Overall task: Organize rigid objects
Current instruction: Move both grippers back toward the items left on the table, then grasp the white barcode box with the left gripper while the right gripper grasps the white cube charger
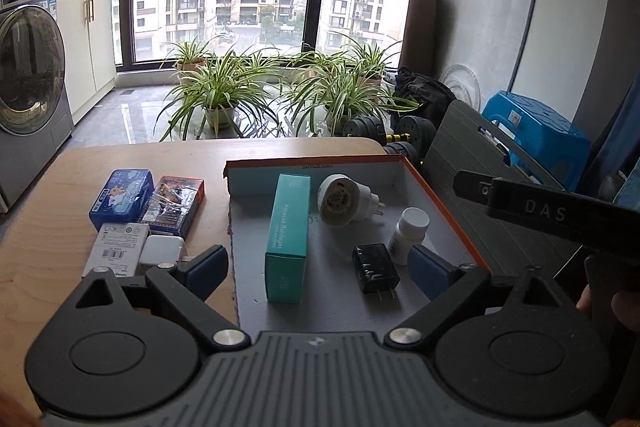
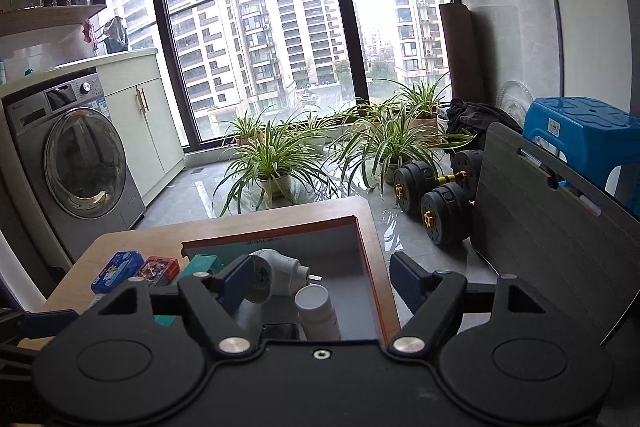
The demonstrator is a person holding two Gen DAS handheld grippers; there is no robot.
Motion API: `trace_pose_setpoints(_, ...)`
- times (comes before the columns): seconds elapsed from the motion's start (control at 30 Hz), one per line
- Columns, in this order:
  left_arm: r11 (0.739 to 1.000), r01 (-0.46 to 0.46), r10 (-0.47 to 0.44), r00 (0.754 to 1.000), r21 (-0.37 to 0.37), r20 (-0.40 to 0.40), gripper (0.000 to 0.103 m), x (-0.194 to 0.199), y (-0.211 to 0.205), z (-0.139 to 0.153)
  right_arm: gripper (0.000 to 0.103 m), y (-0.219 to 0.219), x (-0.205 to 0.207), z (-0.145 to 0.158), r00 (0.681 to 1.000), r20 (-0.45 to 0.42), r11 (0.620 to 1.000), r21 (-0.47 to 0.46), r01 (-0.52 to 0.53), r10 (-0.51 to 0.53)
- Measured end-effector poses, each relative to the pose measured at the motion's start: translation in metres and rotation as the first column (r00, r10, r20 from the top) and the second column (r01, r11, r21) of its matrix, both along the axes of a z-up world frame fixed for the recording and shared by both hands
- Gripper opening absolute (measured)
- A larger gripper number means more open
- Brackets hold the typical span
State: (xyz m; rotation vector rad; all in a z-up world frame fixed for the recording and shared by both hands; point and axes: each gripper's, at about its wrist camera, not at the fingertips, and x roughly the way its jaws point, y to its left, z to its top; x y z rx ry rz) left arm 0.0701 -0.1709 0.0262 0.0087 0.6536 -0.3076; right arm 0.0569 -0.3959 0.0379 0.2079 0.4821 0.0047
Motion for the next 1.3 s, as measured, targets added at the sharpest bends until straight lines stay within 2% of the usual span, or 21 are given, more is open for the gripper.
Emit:
trace_pose_setpoints(0.4,0.996,-0.09,0.09,0.996,0.001,-0.021,0.102,-0.01,0.052,0.001,0.09,0.047,-0.019,0.008,0.997,-0.016,0.997,-0.011,-0.074,0.074)
trace_pose_setpoints(0.83,0.988,-0.154,0.153,0.988,-0.009,-0.026,0.102,-0.01,0.095,0.004,0.09,0.095,-0.016,0.012,0.987,-0.038,0.988,-0.029,-0.154,0.153)
trace_pose_setpoints(1.3,0.976,-0.216,0.215,0.974,0.001,-0.073,0.102,0.005,0.135,-0.02,0.09,0.117,-0.012,0.009,0.974,-0.07,0.974,-0.053,-0.22,0.216)
